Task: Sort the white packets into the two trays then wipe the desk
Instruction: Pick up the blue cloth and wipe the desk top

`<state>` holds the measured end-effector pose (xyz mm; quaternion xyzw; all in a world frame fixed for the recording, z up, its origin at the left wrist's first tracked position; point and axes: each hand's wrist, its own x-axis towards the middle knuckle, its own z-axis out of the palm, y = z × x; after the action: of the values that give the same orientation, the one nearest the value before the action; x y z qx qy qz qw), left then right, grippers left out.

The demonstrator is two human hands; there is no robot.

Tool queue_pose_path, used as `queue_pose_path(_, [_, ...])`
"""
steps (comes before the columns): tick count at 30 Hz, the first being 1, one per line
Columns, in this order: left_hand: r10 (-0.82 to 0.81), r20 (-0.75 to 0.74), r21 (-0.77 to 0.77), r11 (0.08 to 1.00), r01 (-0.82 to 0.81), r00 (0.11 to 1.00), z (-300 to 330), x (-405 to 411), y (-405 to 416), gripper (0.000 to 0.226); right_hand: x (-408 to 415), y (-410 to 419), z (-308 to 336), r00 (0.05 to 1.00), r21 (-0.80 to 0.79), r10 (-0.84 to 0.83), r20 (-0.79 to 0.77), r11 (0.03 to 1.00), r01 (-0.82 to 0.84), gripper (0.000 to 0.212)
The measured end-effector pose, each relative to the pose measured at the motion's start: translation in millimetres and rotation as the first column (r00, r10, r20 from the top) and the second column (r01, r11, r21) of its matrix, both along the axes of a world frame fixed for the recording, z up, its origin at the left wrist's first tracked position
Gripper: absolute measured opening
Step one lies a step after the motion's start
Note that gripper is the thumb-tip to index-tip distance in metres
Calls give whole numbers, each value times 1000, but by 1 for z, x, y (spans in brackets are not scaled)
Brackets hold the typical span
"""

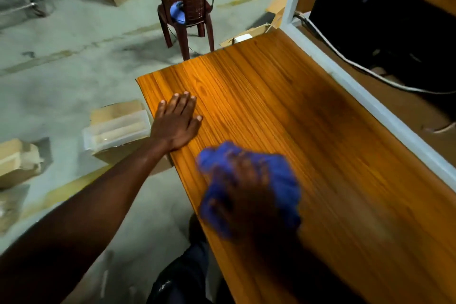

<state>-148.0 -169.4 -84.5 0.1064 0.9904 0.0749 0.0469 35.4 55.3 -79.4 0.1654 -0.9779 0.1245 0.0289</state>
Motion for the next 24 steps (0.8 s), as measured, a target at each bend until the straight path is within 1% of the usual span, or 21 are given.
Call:
queue_pose_path(1, [-1,2,1,1000,1,1000,0,0,0,69,34,-25,7,991,-11,125,37,992,-125,72])
queue_pose_path(2, [-4,-3,2,1000,4,1000,0,0,0,69,54,-38,10,979,-11,194,65,981,-194,71])
queue_pose_path(3, [-9,-11,-1,1000,9,1000,0,1,1,69,56,-36,8,977,-3,205,63,979,-205,70])
queue_pose_path(4, [-10,-17,-3,1000,10,1000,0,1,1,69,45,-23,6,986,4,160,50,987,-160,69])
queue_pose_path(6, [-13,-16,1,1000,13,1000,0,1,-1,70,6,27,-2,999,34,-37,24,999,36,68])
queue_pose_path(7, [-19,-13,3,1000,19,1000,-1,2,-1,72,-16,61,-5,986,66,-164,25,985,162,68])
queue_pose_path(8, [-21,-8,11,1000,21,1000,0,3,-1,73,-36,99,-5,952,105,-305,31,948,300,70])
queue_pose_path(10, [-15,17,24,1000,14,1000,2,8,5,75,-66,179,-1,824,157,-565,50,819,552,78])
queue_pose_path(11, [-11,21,20,1000,11,1000,2,12,10,74,-75,215,4,751,165,-653,98,755,635,84])
queue_pose_path(12, [-10,22,13,1000,9,1000,2,18,16,73,-82,244,10,695,165,-708,128,706,689,89])
queue_pose_path(13, [-10,29,2,1000,10,1000,3,26,22,73,-85,262,14,672,160,-729,133,685,711,92])
queue_pose_path(14, [-18,44,-6,1000,19,999,3,35,28,72,-84,265,16,675,162,-726,129,687,708,93])
queue_pose_path(15, [-34,55,-13,999,35,998,3,44,35,73,-80,254,15,697,160,-705,135,709,686,93])
queue_pose_path(16, [-46,53,-19,999,47,998,3,56,41,73,-70,231,13,743,153,-655,139,755,637,92])
queue_pose_path(17, [-57,48,-23,998,59,997,3,67,48,73,-53,201,7,808,143,-576,126,816,560,90])
queue_pose_path(19, [-84,47,-30,996,85,995,3,86,63,72,2,129,0,935,73,-352,39,934,349,86])
queue_pose_path(20, [-92,47,-28,995,93,995,3,95,70,71,39,92,-4,975,39,-224,-11,974,224,85])
queue_pose_path(21, [-93,40,-24,995,94,995,3,106,77,71,79,60,-4,993,22,-110,-45,994,111,85])
queue_pose_path(22, [-90,31,-17,996,91,995,3,117,83,71,114,39,0,999,22,-10,-47,1000,11,86])
queue_pose_path(23, [-90,23,-12,996,90,996,3,129,89,72,139,31,1,998,17,53,-32,998,-52,86])
queue_pose_path(24, [-89,21,-10,996,90,996,3,142,94,73,152,36,-2,997,22,75,-36,997,-74,85])
